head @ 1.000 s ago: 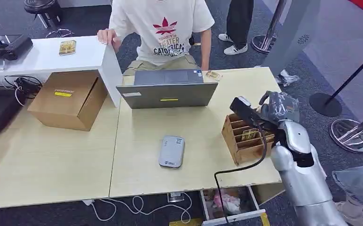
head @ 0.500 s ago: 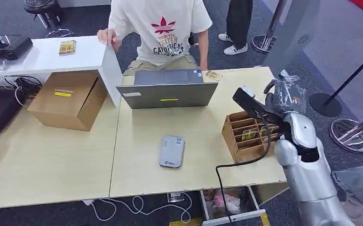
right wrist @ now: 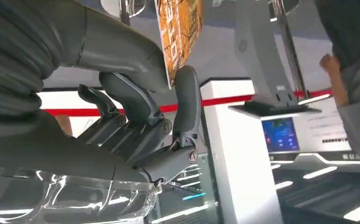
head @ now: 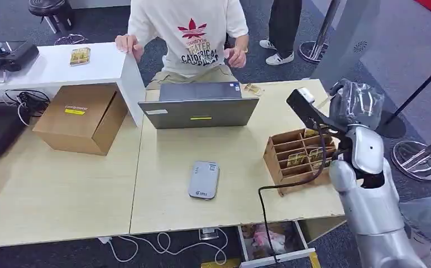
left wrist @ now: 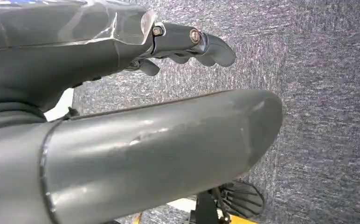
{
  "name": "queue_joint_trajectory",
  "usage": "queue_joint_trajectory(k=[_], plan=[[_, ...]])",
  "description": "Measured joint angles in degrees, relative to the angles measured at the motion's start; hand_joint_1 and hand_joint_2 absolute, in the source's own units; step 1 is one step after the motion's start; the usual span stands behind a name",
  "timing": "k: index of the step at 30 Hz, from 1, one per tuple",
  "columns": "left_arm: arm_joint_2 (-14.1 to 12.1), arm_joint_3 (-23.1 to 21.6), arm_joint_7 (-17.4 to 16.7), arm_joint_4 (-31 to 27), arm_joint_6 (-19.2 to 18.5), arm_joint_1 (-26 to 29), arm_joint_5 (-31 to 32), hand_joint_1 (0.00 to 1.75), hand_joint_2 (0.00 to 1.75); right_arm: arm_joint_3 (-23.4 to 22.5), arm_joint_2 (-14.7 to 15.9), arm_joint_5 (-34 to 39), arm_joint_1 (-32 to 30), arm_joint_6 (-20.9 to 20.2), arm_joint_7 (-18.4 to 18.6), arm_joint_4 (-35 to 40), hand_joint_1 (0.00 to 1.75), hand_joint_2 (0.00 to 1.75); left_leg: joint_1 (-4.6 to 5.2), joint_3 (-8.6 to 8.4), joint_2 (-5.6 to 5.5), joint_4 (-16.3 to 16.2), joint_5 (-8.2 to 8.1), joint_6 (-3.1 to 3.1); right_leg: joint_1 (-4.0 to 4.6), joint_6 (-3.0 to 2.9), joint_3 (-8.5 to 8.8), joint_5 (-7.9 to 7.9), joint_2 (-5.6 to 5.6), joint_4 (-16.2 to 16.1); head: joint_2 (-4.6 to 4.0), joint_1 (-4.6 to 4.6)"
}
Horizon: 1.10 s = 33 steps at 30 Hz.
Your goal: Pass the card to the sensor for recognition and then transmit it.
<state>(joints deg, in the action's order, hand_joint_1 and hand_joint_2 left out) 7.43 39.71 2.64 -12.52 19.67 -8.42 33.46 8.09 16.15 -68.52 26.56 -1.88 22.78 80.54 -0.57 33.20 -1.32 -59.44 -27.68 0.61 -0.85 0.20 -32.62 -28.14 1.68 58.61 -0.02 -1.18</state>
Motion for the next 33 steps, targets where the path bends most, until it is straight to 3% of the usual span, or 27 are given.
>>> queue_joint_trajectory(k=[13, 23, 33], plan=[[0.07, -1.60, -0.90, 0.00, -0.11, -0.23, 1.22, 0.00, 0.00, -4.26, 0.00, -1.81, 1.68, 6.23, -3.46, -3.44, 1.75, 1.75, 0.00, 0.00, 0.00, 0.00, 0.00, 0.00, 0.00, 0.00, 0.01, 0.00, 0.00, 0.01, 0.00, 0.00], [0.07, -2.05, -0.92, 0.00, -0.15, -0.36, 1.33, 0.00, 0.00, -5.62, 0.00, -0.43, 3.54, 7.65, -5.73, -8.97, 1.75, 1.75, 0.00, 0.02, 0.00, 0.00, 0.00, 0.00, 0.00, 0.00, 0.00, 0.01, 0.00, 0.01, 0.00, 0.02], [0.00, -2.29, -1.00, 0.00, 0.09, -0.53, 1.09, 0.00, 0.00, -7.08, 0.00, 2.88, 15.18, 12.52, -11.21, -30.67, 1.75, 1.75, 0.00, 0.02, 0.00, 0.00, 0.09, 0.01, 0.00, 0.02, 0.00, 0.12, 0.00, 0.01, 0.00, 0.00]])
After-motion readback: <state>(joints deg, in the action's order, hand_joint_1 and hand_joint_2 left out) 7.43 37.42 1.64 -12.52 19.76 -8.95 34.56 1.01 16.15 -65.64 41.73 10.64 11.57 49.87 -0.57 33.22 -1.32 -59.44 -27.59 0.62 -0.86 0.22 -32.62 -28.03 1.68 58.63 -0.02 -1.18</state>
